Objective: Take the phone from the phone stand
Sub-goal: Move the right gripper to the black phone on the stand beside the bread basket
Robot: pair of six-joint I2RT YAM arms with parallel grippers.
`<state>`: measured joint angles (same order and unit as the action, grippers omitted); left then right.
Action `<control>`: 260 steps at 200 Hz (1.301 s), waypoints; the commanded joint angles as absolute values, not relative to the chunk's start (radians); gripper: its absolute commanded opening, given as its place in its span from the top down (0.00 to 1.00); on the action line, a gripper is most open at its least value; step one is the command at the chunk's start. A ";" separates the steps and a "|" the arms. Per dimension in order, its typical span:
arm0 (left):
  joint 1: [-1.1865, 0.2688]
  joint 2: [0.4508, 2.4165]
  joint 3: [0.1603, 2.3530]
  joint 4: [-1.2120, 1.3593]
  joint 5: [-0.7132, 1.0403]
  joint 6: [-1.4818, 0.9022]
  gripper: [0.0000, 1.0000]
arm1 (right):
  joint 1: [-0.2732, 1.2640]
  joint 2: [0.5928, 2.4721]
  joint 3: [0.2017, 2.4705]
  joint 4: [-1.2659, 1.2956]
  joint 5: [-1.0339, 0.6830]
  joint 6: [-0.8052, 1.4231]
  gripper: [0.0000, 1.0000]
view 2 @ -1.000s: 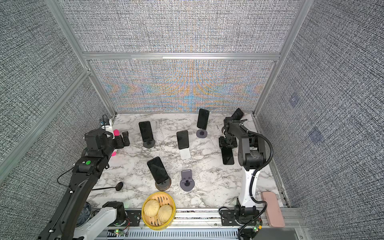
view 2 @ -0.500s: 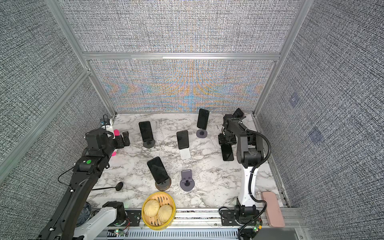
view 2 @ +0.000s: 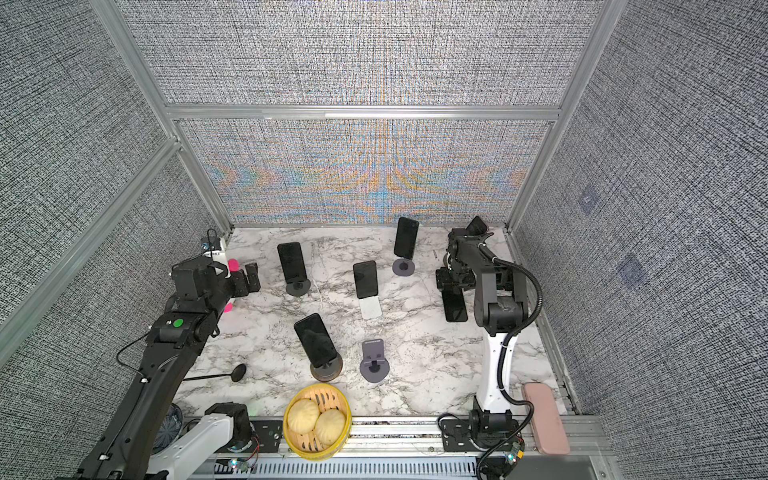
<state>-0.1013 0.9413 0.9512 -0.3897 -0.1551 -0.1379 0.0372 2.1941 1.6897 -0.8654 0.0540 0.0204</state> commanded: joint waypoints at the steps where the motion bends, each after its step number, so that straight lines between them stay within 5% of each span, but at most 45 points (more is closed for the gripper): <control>1: -0.097 0.941 0.951 -0.357 -0.155 -0.131 0.01 | 0.038 2.194 1.675 -0.833 0.116 0.019 0.13; 113: -0.097 0.940 0.951 -0.357 -0.147 -0.133 0.01 | 0.171 1.813 1.478 -0.823 0.167 0.069 0.01; 199: -0.097 0.940 0.954 -0.359 -0.129 -0.139 0.01 | 0.579 1.524 1.346 -0.633 0.290 0.240 0.01; 260: -0.096 0.951 0.958 -0.361 -0.114 -0.147 0.01 | 0.913 1.522 1.385 -0.629 0.243 0.403 0.01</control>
